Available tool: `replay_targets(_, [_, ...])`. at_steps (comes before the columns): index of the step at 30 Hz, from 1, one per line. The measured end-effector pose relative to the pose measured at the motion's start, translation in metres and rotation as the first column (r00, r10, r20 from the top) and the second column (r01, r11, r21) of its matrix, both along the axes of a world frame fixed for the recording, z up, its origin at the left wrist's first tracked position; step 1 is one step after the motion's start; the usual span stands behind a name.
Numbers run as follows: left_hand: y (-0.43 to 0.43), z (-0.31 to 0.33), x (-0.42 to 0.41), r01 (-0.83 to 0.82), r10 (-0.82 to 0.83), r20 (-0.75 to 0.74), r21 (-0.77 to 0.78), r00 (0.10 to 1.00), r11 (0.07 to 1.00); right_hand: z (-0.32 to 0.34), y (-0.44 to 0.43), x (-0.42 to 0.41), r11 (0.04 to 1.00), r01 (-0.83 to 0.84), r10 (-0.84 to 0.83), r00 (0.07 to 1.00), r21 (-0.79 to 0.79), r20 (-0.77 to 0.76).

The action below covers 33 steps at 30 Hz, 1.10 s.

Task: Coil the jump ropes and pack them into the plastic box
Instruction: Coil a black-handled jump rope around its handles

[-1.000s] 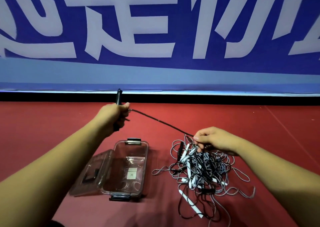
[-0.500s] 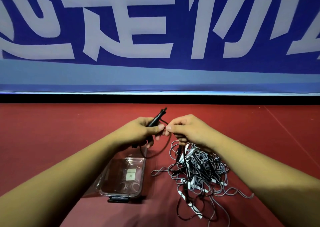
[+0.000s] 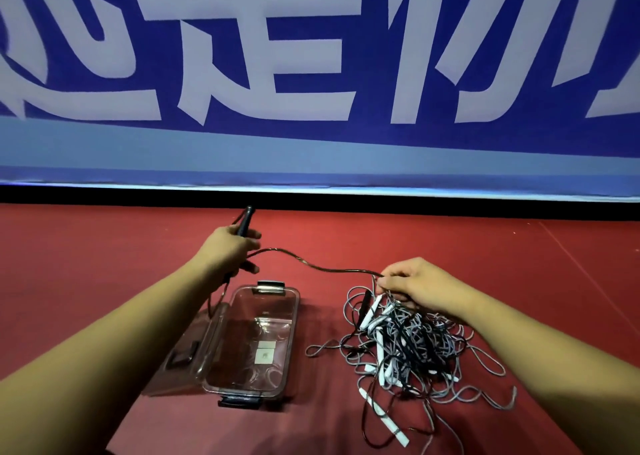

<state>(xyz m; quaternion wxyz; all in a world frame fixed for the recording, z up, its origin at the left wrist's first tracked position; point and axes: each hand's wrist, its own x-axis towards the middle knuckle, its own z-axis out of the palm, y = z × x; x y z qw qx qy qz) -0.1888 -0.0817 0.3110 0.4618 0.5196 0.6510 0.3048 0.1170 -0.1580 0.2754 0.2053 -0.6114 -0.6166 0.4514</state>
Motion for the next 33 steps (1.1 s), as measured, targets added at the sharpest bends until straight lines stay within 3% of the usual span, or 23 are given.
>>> replay_targets(2, [-0.006,0.007,0.007,0.096,-0.098,0.042,0.056,0.994,0.994,0.011,-0.002,-0.019,0.993,-0.072,0.067,0.996,0.091,0.058])
replay_targets(5, [-0.02,0.019,0.028,0.318,-0.331,0.181,0.098,0.926,0.943,0.027,-0.004,-0.042,0.975,-0.131,0.131,0.991,0.177,0.011])
replay_targets(9, [-0.039,0.023,0.05,0.582,-0.585,0.11,0.059,0.804,0.811,0.049,0.0,-0.055,0.95,-0.075,0.093,0.995,0.304,-0.045])
replay_targets(11, [-0.037,0.024,0.055,0.504,-0.512,0.164,0.091,0.843,0.859,0.054,0.002,-0.052,0.954,-0.03,0.069,0.99,0.299,-0.12])
replay_targets(13, [-0.031,0.026,0.058,0.366,-0.39,0.309,0.134,0.868,0.921,0.05,0.002,-0.046,0.966,-0.042,0.084,0.984,0.255,-0.156])
replay_targets(16, [-0.019,0.028,0.054,0.155,-0.206,0.517,0.142,0.831,0.978,0.023,0.0,-0.026,0.984,-0.135,0.134,0.991,0.119,0.017])
replay_targets(18, [-0.011,0.027,0.044,0.044,-0.086,0.58,0.085,0.81,0.995,-0.001,-0.004,-0.008,0.983,-0.181,0.182,0.971,-0.018,0.155])
replay_targets(19, [-0.008,0.025,0.037,0.029,-0.062,0.528,0.071,0.847,0.997,-0.01,-0.004,0.0,0.985,-0.164,0.17,0.972,-0.049,0.164])
replay_targets(21, [-0.007,0.018,0.023,0.059,-0.073,0.207,0.073,0.976,0.996,-0.012,-0.002,0.005,0.995,-0.099,0.098,0.987,0.003,0.131])
replay_targets(23, [-0.008,0.012,0.013,0.095,-0.072,-0.18,0.125,0.981,0.987,0.004,-0.001,-0.002,0.992,-0.026,0.024,1.0,0.123,0.016])
replay_targets(24, [-0.008,0.01,0.011,0.129,-0.081,-0.269,0.166,0.96,0.978,0.015,0.0,-0.009,0.986,0.001,0.006,0.999,0.168,-0.042])
replay_targets(25, [-0.009,0.011,0.012,0.166,-0.111,-0.269,0.193,0.957,0.967,0.025,0.0,-0.015,0.98,0.023,-0.004,0.996,0.2,-0.092])
replay_targets(28, [-0.024,0.024,0.03,0.31,-0.312,-0.019,0.2,0.95,0.93,0.048,-0.001,-0.037,0.966,0.023,0.041,0.97,0.259,-0.239])
replay_targets(31, [-0.044,0.037,0.052,0.538,-0.554,0.107,0.145,0.826,0.83,0.065,0.0,-0.051,0.951,0.049,0.059,0.94,0.305,-0.337])
replay_targets(33, [-0.047,0.034,0.059,0.596,-0.614,0.149,0.146,0.775,0.789,0.069,0.003,-0.051,0.951,0.075,0.047,0.923,0.299,-0.381])
